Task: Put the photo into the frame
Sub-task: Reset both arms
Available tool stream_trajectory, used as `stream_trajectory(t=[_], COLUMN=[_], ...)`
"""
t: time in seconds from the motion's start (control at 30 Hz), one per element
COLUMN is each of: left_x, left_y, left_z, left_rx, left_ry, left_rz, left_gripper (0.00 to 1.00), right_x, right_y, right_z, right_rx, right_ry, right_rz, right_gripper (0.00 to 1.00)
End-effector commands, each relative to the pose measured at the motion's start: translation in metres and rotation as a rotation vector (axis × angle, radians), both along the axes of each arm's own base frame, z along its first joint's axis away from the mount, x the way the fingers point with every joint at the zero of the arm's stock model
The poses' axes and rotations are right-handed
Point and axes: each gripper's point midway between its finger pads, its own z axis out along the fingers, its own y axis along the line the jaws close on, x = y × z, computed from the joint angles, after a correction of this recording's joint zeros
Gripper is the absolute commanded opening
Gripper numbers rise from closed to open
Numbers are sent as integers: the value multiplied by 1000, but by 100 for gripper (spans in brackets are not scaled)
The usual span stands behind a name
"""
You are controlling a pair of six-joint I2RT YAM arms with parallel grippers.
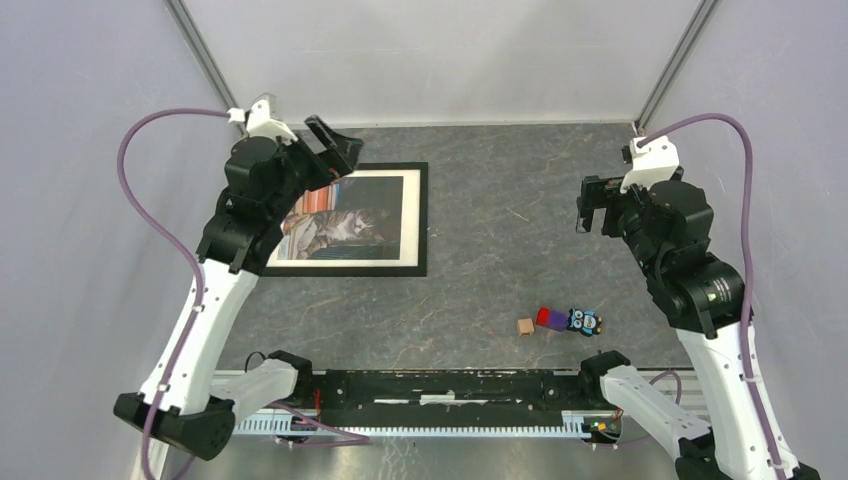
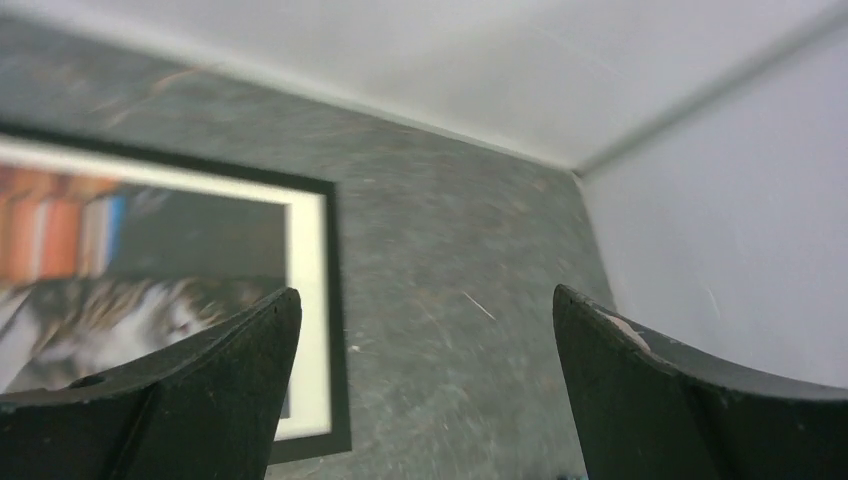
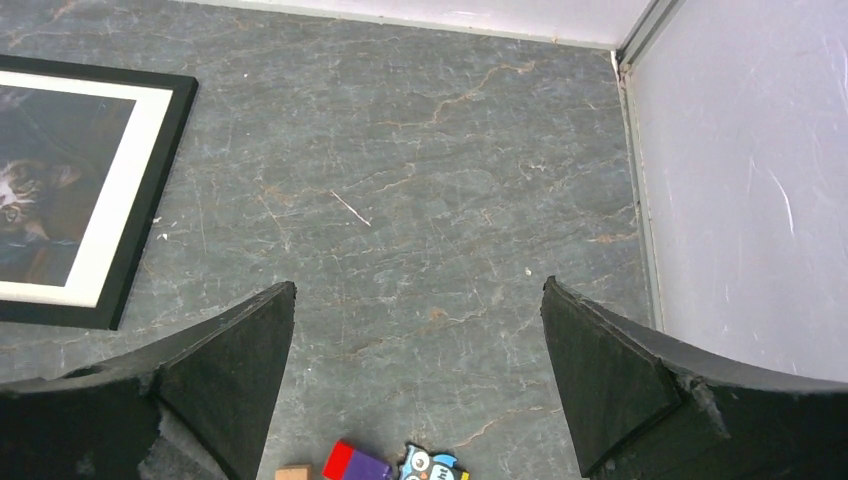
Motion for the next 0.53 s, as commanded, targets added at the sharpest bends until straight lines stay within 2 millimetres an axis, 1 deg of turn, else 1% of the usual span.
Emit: stream_trajectory(t=[0.0,0.07,0.13,0.2,0.27,0.3,0.37,0.5], left_x=[-41,-57,-69,-85,-97,-101,-109,-121], left_y=[-50,-59,-70,-84,-91,-91,-86,-68], left_z=[54,75,90,109,124,130,142,159], left_rx=[188,124,26,-49,-82,-82,-47,2], left_ry=[-195,-259,-299,-358,-411,-438,-499,-555], left_rz=[-306,-363,-416,-513,-572,-586,-579,-514], left_gripper=[100,100,100,100,100,100,100,100], right_x=[-5,-7,-12,-18,-21,-22,-25,-28], right_y=[-1,0,1,1,1,1,-3,-16], right_z=[42,52,62,69,71,72,77,86], right_rx=[19,37,73,117,153,166,181,213], right_ry=[-152,-197,-240,-279,-313,-334,-375,-437], right_rz=[21,31,36,29,25,24,6,-63], right_gripper=[98,98,98,98,98,98,98,98])
